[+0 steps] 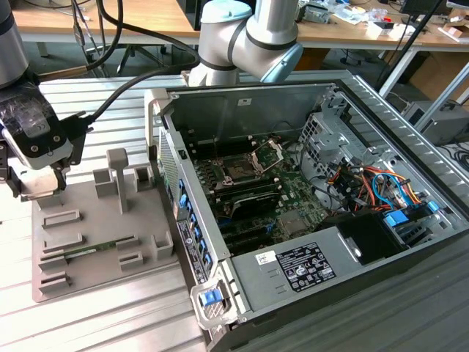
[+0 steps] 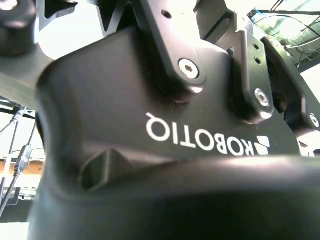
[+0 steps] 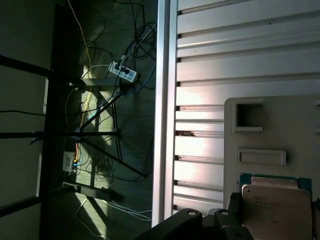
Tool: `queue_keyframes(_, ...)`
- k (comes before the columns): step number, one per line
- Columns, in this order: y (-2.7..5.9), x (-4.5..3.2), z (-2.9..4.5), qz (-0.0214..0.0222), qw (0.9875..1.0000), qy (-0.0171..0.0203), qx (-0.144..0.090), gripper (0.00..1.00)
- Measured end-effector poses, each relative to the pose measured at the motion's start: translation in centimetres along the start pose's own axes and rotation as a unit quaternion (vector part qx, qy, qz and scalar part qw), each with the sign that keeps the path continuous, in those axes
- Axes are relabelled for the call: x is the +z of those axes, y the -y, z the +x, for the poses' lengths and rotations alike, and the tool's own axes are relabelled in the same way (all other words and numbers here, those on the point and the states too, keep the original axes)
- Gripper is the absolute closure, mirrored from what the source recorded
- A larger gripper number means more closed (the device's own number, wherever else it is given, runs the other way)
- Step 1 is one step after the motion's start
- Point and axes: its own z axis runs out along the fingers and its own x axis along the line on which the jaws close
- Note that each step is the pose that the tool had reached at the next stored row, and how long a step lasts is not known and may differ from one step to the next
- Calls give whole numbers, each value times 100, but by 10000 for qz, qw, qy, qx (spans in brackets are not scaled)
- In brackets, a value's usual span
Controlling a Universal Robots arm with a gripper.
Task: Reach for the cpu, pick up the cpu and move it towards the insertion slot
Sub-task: 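Pick up the cpu and move it towards the insertion slot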
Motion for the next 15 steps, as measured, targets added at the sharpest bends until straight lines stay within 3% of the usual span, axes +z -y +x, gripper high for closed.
queue_keyframes(15,-2,-46,0,0,10000,0,0,45)
